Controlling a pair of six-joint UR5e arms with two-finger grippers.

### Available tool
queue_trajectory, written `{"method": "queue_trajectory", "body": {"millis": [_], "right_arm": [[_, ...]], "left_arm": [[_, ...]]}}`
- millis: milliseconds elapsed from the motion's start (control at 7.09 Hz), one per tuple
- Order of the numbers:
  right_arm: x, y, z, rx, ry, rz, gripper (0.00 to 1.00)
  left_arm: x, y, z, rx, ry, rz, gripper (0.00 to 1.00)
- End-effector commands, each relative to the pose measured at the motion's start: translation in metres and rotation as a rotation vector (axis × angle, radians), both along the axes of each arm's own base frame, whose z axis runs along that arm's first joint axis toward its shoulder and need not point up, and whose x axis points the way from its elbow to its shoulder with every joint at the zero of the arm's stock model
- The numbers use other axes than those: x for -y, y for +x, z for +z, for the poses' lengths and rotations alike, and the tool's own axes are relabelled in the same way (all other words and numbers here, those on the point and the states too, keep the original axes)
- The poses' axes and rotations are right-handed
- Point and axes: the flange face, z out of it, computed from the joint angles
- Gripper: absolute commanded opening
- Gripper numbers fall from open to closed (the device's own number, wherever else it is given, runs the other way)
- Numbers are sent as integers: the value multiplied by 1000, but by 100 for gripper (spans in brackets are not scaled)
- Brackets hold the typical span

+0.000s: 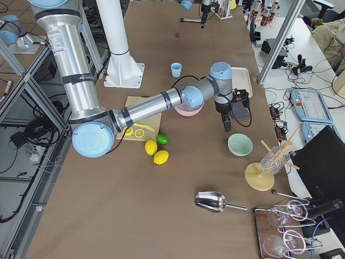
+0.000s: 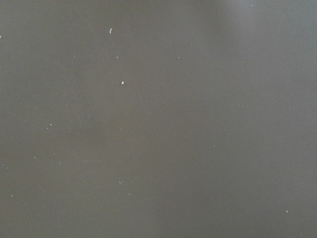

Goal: Mash ice and strawberries in cup
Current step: 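Lower the left gripper onto the red strawberry and grasp it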

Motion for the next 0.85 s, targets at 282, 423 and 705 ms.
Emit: {"method": "queue_trajectory", "body": {"millis": [282,423,705], "right_arm": [[-3,-14,-4,-1,10,-19,100],[-2,-19,-9,1,19,-26,100],[-3,-29,-7,-21,25,-30,100]], "left_arm": [[-25,18,26,21,-41,47,98],[-31,20,34,28,-50,60,98],[-65,33,59,20,-95,124,98]]}}
